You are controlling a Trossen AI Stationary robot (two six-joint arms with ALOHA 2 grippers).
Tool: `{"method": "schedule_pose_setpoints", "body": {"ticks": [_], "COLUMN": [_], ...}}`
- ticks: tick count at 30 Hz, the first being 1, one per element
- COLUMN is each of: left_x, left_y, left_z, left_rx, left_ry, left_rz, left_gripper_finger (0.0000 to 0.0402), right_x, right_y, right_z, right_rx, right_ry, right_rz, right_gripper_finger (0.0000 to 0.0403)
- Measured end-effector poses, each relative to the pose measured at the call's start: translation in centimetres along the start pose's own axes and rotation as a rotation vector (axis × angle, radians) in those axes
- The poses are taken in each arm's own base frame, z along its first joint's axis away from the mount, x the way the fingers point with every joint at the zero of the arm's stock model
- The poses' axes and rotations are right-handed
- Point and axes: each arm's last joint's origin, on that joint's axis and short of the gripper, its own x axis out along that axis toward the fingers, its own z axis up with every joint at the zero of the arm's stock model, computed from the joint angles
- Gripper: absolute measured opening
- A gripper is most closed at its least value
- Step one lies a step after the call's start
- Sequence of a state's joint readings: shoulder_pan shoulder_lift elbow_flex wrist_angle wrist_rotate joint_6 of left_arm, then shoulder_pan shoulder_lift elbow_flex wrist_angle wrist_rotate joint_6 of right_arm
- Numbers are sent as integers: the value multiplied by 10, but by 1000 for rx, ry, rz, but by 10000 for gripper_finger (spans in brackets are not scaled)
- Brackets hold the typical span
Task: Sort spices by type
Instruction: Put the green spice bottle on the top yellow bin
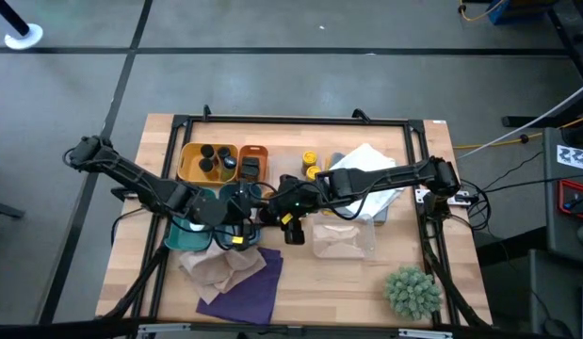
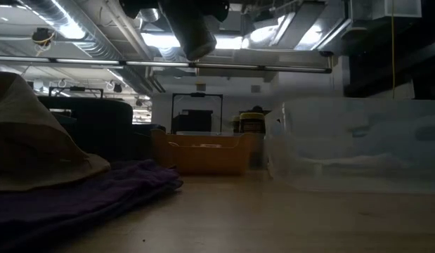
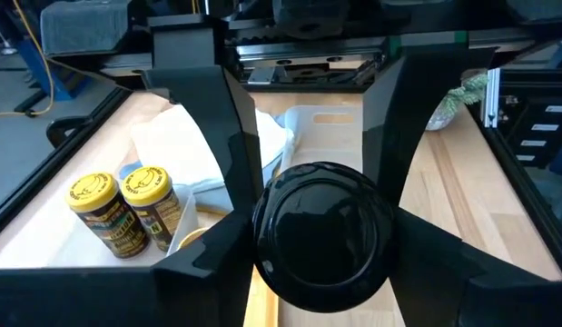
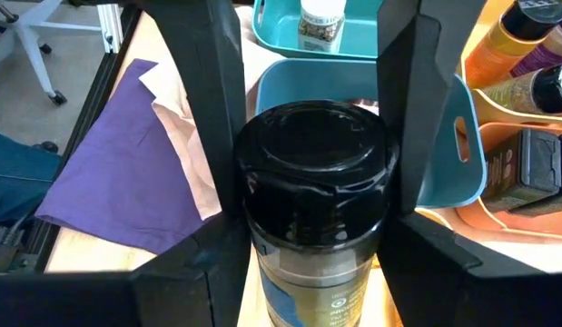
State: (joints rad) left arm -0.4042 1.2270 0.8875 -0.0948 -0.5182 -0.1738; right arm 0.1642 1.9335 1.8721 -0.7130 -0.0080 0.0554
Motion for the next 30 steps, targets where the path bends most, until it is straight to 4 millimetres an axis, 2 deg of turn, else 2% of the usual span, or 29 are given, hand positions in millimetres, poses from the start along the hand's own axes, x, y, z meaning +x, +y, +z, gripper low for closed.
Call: {"method": "schedule_pose_setpoints", "body": {"ticks": [8, 17, 21, 26, 30], "left_x": [-3, -16, -23, -36, -51], "left_y": [1, 9, 13, 22, 39], "left_z": [1, 4, 5, 3, 1], "left_rx": [-4, -10, -29, -52, -85], "left_ry": [-5, 1, 8, 38, 70], "left_rz": [-1, 6, 12, 59, 156], "left_gripper_finger": [190, 190, 191, 190, 193], "right_x": [0, 0, -2, -24, -58], "right_y": [0, -1, -2, -5, -12], "right_z": [1, 1, 1, 0, 1], "right_rx": [1, 0, -3, -2, -8], "right_ry": [-8, -15, -6, 15, 9], "right_rz": [0, -22, -26, -49, -179], "right_gripper_finger": [218, 304, 325, 332, 332]}}
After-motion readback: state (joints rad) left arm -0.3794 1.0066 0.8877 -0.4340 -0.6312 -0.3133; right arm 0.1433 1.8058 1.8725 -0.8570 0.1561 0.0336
